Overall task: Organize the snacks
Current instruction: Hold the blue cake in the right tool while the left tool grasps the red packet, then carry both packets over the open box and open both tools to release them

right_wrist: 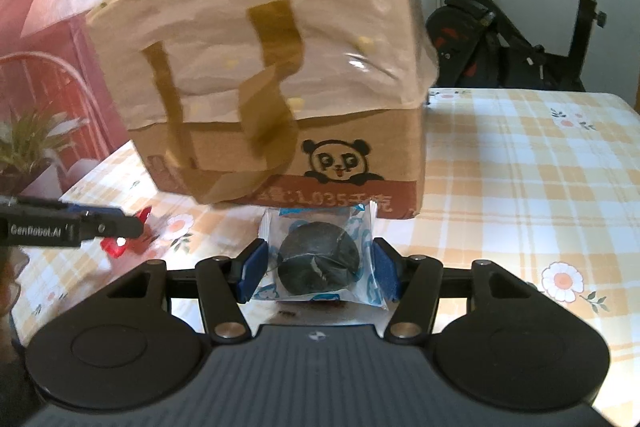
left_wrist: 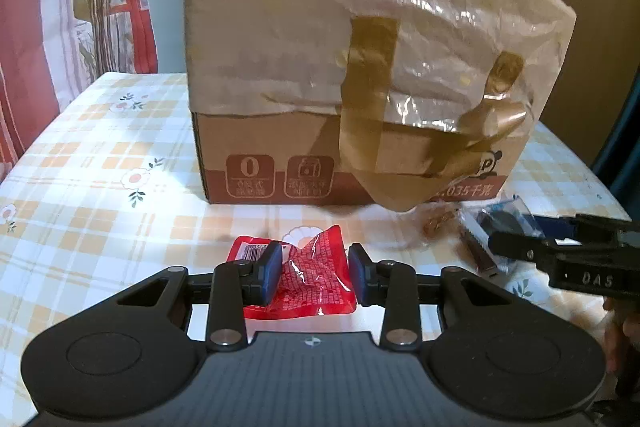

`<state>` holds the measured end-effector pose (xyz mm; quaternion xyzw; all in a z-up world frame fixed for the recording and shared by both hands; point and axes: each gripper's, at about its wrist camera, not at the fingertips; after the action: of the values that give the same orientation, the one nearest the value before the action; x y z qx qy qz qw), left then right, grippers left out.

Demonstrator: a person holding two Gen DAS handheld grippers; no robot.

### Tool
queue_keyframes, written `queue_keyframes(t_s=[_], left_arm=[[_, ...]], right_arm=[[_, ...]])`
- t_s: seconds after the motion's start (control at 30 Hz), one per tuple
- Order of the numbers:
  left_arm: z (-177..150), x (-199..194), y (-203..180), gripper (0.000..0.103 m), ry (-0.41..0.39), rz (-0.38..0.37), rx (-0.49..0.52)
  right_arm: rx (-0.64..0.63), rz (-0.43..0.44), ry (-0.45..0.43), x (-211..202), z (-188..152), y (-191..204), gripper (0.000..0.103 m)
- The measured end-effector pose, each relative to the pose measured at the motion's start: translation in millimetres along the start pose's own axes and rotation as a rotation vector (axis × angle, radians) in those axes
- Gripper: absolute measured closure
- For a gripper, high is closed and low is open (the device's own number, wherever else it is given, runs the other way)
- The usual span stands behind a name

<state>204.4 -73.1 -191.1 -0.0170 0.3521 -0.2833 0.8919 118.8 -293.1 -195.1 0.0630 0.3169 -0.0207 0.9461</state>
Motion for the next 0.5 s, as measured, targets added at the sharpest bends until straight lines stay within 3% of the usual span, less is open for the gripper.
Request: queue_keyframes(t_s=[0.23,0.5], left_arm=[[14,-20,2,0.065,-0.056,-0.007,-0.016],[41,-54,1,0.065,-0.164,0.007,0.012]], right_arm=[[0.02,0.034,-0.032,-24,9,3,0.044],[-0.018,0.096,-0.144,-60,36,20,0.044]])
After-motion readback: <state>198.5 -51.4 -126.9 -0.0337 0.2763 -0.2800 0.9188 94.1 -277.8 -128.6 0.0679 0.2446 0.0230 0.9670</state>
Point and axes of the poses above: each gripper's, at about its wrist camera, not at the fingertips, and x roughly the way its jaws point, y to its left, z to its top, and after that the axes turned 13 degrees about -z, right-handed
